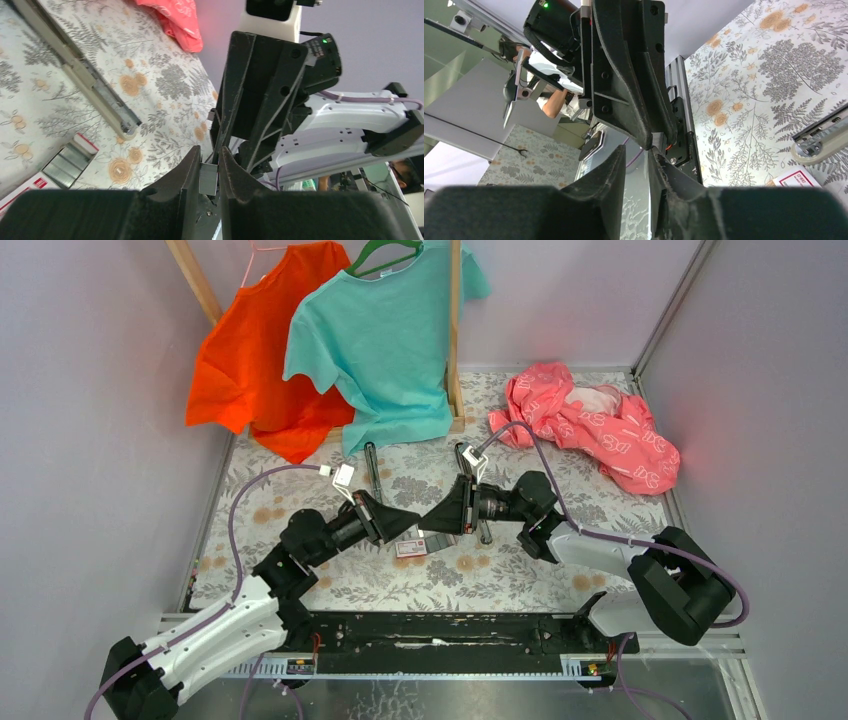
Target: Load the staples into the stapler
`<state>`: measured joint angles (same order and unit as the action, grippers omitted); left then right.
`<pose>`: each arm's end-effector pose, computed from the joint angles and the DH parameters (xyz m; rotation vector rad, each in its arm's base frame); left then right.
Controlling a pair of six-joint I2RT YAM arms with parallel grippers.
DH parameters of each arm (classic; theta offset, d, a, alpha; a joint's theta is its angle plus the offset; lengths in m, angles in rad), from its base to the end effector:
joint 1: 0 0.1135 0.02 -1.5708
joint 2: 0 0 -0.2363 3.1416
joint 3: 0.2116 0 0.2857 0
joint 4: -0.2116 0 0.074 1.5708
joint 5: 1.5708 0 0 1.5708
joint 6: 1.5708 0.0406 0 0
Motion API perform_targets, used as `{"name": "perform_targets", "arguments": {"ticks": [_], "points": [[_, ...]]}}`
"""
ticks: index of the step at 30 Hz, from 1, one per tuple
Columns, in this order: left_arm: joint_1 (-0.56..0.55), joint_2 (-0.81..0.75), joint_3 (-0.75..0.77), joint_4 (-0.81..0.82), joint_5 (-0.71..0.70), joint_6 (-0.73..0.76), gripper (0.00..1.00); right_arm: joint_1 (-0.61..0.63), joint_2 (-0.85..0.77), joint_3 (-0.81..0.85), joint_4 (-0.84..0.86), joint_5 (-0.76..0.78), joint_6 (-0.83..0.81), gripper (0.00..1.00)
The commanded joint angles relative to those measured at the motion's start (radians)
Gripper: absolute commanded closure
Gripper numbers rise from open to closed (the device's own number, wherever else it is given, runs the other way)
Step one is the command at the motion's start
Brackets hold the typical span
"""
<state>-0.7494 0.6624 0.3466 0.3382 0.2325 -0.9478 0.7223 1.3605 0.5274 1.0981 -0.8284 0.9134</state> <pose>0.1630 -0.1644 0.2317 0.0347 1.7618 -1.4777 0.2060 0.2213 0.2048 -0.6973 1.5361 1.8350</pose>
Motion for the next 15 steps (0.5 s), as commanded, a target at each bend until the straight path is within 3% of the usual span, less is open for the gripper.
{"name": "perform_targets", "arguments": {"ticks": [1,6,15], "points": [[0.003,-0.014,0.067,-0.122,-0.098,0.052,0.77,-0.024,-0.015,-0.001,0.035,0.018,-0.021,0.67],[0.004,-0.006,0.118,-0.275,-0.224,0.095,0.76,-0.048,-0.059,-0.019,-0.094,0.062,-0.111,0.54],[0.002,0.179,0.286,-0.575,-0.484,0.109,0.78,-0.05,-0.199,-0.002,-0.544,0.264,-0.439,0.38]]}}
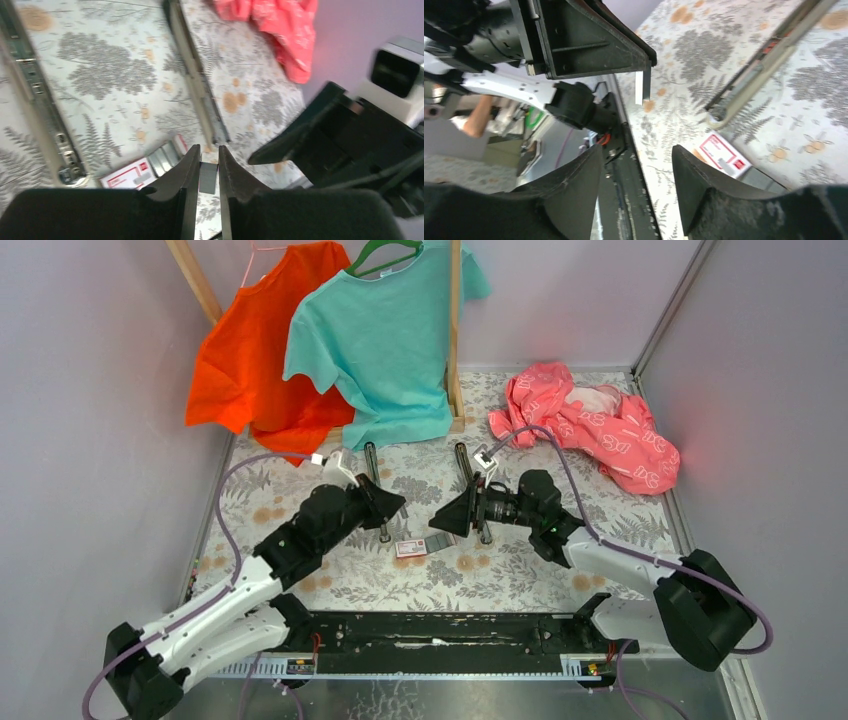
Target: Load the staples into the stapler
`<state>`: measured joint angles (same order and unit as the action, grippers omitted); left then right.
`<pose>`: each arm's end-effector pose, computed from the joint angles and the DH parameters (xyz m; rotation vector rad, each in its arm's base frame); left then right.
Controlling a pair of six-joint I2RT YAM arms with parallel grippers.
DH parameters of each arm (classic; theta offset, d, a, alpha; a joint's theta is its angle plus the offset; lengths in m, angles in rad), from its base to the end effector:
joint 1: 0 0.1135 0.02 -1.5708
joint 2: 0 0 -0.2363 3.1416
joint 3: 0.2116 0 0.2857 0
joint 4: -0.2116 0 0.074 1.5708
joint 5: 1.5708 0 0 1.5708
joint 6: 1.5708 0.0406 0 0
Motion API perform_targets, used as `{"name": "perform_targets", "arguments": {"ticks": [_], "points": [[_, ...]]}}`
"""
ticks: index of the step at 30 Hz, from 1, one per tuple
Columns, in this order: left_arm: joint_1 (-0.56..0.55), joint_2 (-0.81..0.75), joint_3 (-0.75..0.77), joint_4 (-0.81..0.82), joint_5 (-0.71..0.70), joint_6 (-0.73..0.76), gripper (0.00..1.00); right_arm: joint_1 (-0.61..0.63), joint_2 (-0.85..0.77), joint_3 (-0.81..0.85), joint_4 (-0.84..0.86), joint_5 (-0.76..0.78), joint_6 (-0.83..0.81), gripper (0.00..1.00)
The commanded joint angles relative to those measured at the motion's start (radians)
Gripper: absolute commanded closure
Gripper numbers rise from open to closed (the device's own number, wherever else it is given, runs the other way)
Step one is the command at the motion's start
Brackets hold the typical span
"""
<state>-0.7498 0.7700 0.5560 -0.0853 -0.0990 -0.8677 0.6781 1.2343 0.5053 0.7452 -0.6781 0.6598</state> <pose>0.1823 -0.1643 0.2436 -0.1906 1.9899 -0.9981 0.2145 0.2054 0.1969 -0.6200 1.6813 1.5299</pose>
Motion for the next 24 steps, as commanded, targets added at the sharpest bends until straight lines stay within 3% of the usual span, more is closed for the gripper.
{"name": "perform_targets", "arguments": {"ticks": [1,7,15,24], "points": [[0.002,0.096,0.095,-0.173,-0.17,0.03,0.79,-0.006,-0.094,0.019,-0.226,0.145,-0.225,0.36],[-0.005,0.229,0.19,-0.279,-0.29,0.019,0.8,-0.005,-0.221,-0.002,-0.401,0.36,-0.356,0.21],[-0.012,0.393,0.272,-0.384,-0.399,0.005,0.82,-0.005,-0.308,-0.09,-0.386,0.552,-0.393,0.01],[-0.013,0.55,0.325,-0.461,-0.483,-0.019,0.82,-0.005,-0.381,-0.183,-0.331,0.729,-0.381,0.01]]}}
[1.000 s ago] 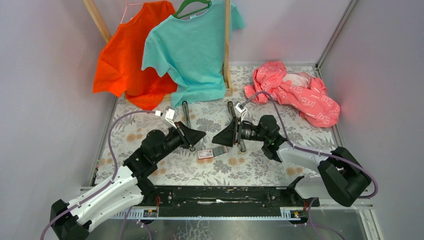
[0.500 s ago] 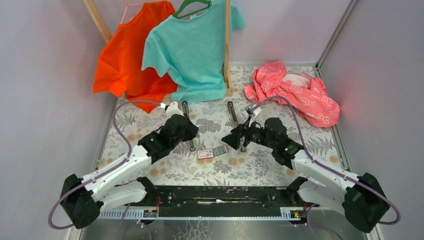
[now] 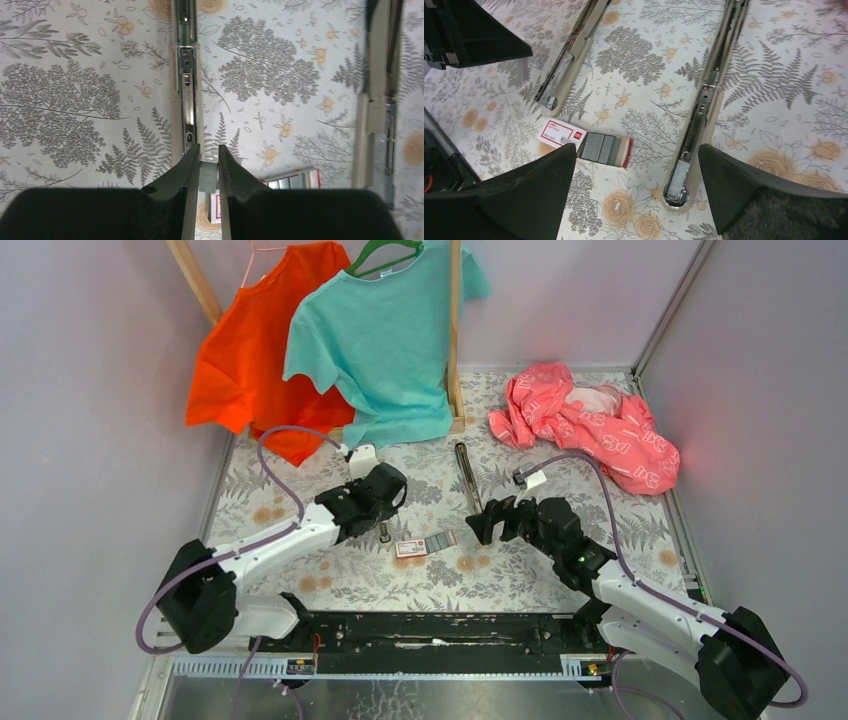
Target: Load the staples into the stapler
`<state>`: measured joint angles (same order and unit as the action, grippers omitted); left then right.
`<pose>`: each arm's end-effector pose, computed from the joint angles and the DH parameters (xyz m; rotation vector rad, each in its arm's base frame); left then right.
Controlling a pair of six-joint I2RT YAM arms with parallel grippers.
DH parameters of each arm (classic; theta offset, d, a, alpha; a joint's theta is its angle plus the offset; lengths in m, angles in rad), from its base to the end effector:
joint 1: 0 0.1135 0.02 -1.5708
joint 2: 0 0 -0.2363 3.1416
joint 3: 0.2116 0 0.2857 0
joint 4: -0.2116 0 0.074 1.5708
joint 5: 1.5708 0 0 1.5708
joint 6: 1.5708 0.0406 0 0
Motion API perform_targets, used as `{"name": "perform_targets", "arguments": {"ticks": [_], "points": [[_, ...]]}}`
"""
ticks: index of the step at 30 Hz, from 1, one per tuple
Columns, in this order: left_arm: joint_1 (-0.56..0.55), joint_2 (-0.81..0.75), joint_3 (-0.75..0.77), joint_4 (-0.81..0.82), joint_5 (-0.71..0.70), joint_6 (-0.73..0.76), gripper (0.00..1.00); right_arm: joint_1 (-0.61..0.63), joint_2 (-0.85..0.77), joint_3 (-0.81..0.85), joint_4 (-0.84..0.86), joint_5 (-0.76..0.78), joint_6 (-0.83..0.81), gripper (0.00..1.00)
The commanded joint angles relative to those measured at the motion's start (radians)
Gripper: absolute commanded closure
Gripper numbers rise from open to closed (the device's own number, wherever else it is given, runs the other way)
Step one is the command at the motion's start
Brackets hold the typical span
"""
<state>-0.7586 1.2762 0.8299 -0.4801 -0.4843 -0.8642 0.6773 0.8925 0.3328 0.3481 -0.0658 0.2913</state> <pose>0.2273 -0.1894 0.1853 -0.3182 2.3417 -0.1697 0.1949 0.1602 0.1760 -0.4020 1.8012 0.7478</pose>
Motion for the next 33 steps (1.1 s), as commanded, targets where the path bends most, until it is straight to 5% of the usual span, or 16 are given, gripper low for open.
{"name": "perform_targets", "arguments": {"ticks": [1,33], "points": [[-0.004,0.058,0.056,-0.073,-0.103,-0.028,0.82,-0.004,-0.047,-0.015,0.066,0.127,-0.012,0.01],[-0.004,0.225,0.1,-0.093,-0.148,-0.083,0.83,-0.004,-0.035,-0.022,0.066,0.145,-0.015,0.01]]}}
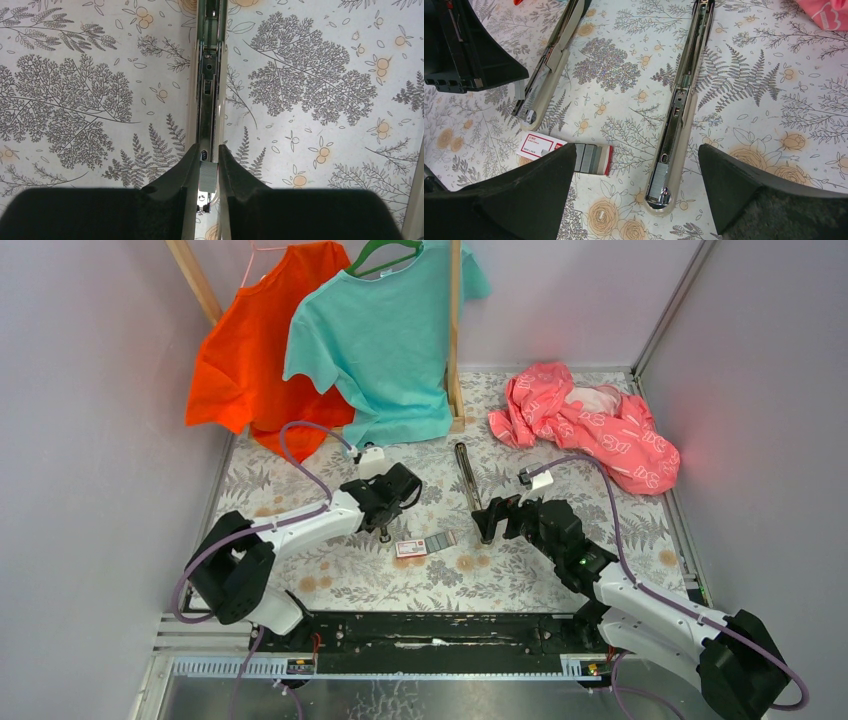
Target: Load the staples into the stapler
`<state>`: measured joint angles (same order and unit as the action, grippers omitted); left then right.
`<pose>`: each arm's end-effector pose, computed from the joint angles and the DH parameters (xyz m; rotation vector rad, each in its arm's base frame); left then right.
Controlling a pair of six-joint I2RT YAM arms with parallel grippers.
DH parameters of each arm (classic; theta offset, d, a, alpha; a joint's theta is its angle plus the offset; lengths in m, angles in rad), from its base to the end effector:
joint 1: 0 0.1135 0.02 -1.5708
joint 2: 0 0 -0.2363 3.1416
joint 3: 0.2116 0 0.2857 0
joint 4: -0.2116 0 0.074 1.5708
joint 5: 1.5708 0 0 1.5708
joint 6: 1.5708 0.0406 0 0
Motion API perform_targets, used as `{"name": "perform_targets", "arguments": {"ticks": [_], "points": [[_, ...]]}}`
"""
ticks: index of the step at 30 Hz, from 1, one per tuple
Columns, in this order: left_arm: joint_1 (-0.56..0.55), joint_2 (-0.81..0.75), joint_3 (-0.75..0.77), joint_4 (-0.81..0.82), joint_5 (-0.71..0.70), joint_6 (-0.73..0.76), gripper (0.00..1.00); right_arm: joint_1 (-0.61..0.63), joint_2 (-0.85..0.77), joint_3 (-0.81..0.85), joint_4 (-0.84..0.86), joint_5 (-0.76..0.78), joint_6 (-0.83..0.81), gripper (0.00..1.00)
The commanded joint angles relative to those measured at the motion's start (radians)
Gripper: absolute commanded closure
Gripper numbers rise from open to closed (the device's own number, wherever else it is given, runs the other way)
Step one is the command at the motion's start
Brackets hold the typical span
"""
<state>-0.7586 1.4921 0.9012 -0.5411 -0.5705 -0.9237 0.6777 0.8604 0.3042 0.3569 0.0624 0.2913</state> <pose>0.2421 -0.1992 0.1454 -0.3592 2.4117 0.0712 0.1941 0.1529 0.1735 -0.3029 1.7899 0.6415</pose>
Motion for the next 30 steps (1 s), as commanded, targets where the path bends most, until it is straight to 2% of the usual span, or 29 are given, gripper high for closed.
{"name": "perform_targets", "arguments": {"ticks": [1,19,30], "points": [[-0.004,0.01,0.028,-0.037,-0.065,-0.026,0.84,-0.004,-0.003,0.007,0.057,0.018,-0.014,0.01],[-0.005,0.037,0.041,-0.051,-0.059,-0.033,0.85,-0.004,0.005,0.008,0.058,0.015,-0.014,0.01],[-0.007,0.002,0.065,-0.069,-0.067,-0.026,0.85,-0.004,0.008,0.01,0.058,0.012,-0.014,0.01]]}}
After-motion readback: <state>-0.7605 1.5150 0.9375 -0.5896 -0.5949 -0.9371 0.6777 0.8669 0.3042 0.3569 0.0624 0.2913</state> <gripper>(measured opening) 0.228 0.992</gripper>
